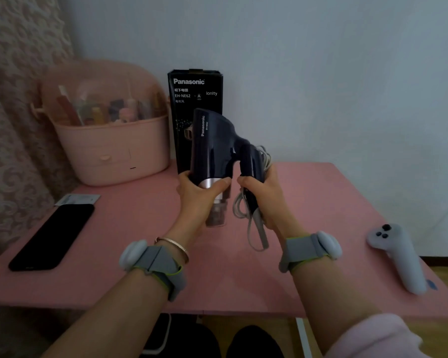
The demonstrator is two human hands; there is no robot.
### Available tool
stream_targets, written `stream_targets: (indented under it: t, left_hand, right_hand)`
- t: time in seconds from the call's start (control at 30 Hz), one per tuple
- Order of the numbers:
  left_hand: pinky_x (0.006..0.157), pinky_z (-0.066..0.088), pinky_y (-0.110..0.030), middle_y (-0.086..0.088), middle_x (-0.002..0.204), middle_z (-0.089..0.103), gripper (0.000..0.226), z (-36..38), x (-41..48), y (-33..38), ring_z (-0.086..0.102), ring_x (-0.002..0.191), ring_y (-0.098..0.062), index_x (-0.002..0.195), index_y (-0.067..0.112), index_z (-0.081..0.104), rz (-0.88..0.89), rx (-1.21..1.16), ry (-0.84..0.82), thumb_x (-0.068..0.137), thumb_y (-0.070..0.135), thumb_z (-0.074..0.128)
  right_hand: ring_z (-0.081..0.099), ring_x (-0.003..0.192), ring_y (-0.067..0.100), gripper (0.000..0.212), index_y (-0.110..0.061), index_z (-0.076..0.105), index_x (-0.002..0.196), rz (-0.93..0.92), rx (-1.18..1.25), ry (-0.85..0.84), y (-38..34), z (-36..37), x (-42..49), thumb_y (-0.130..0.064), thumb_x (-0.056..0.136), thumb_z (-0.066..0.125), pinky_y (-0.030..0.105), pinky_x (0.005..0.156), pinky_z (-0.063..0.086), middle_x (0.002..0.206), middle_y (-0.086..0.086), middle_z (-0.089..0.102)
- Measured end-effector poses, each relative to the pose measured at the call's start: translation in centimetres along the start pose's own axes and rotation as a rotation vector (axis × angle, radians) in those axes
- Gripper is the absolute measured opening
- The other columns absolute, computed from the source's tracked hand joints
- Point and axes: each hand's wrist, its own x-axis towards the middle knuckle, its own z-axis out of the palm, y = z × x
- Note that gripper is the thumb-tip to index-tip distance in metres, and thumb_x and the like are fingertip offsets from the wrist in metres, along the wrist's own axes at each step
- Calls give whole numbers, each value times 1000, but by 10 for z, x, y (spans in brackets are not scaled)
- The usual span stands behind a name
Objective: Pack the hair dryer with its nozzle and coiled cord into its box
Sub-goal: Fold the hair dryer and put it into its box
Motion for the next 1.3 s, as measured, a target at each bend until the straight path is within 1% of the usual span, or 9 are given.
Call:
stream_targets:
  t: [0.2, 0.4, 0.6, 0.7, 0.8, 0.9, 1.0, 1.17, 1.3]
  left_hand:
    - [80, 57, -52, -13, 128, 48, 92, 10, -10, -4, 62, 104, -30, 123, 25, 34, -53, -109, -13, 47, 38, 84]
    - [86, 55, -50, -13, 131, 47, 93, 8, -6, 1, 61, 108, -28, 126, 24, 30, -85, -113, -36, 51, 38, 82]
    - [94, 51, -46, -11, 134, 46, 99, 5, 6, 18, 56, 115, -26, 137, 14, 21, -62, 14, -145, 60, 35, 80]
    - [88, 51, -43, 1, 118, 59, 75, -7, 15, 35, 61, 102, -17, 131, 19, 33, -99, 183, -363, 71, 35, 75]
    - [79, 46, -38, 6, 89, 67, 35, -21, 41, 65, 60, 89, -17, 94, 26, 63, -74, 332, -506, 60, 29, 72]
    - [73, 45, -33, -7, 96, 62, 24, -19, 83, 94, 57, 91, -25, 90, 12, 61, 115, 339, -238, 67, 5, 62]
    - [92, 46, -39, -17, 119, 59, 46, -16, 128, 120, 55, 109, -33, 119, 4, 56, 432, 617, 39, 74, -4, 53]
    - [108, 23, -38, -19, 145, 39, 64, -4, 174, 140, 34, 130, -38, 141, 1, 29, 752, 1184, 51, 82, 6, 53]
    - [115, 15, -43, -17, 151, 27, 69, 3, 196, 143, 15, 141, -37, 143, 1, 19, 717, 1416, 0, 86, 15, 54]
  right_hand:
    - [61, 68, -3, 36, -27, 49, 97, -60, 29, 28, 0, 6, -1, -20, 67, 67, 14, 58, 50, 89, -3, 58]
    - [63, 85, 15, 36, -23, 52, 104, -46, -141, -20, -14, 6, 3, -28, 71, 67, 26, 70, 54, 97, 3, 62]
    - [64, 86, 5, 41, -27, 51, 118, -78, -174, -122, -35, 4, 16, -21, 81, 66, 17, 68, 53, 100, -6, 64]
    - [63, 80, -3, 41, -22, 53, 120, -160, -229, -110, -48, 3, 24, -11, 81, 63, 10, 66, 51, 99, -6, 66]
    - [61, 70, -8, 39, -15, 55, 116, -207, -265, -79, -59, 1, 33, -3, 80, 62, 7, 60, 48, 92, -4, 65]
    - [61, 74, 4, 35, -15, 55, 112, -191, -312, -21, -64, -6, 43, -7, 79, 64, 16, 62, 48, 89, -3, 63]
    - [60, 78, 11, 38, -13, 54, 114, -160, -313, 36, -65, -12, 53, -9, 78, 65, 18, 63, 47, 94, 1, 63]
    - [58, 75, 1, 35, -25, 49, 104, -180, -429, 85, -69, -19, 73, -15, 76, 68, 14, 57, 44, 88, -9, 60]
    - [57, 72, 4, 30, -25, 48, 99, -207, -544, 77, -77, -20, 86, -21, 77, 67, 11, 50, 45, 85, -8, 59]
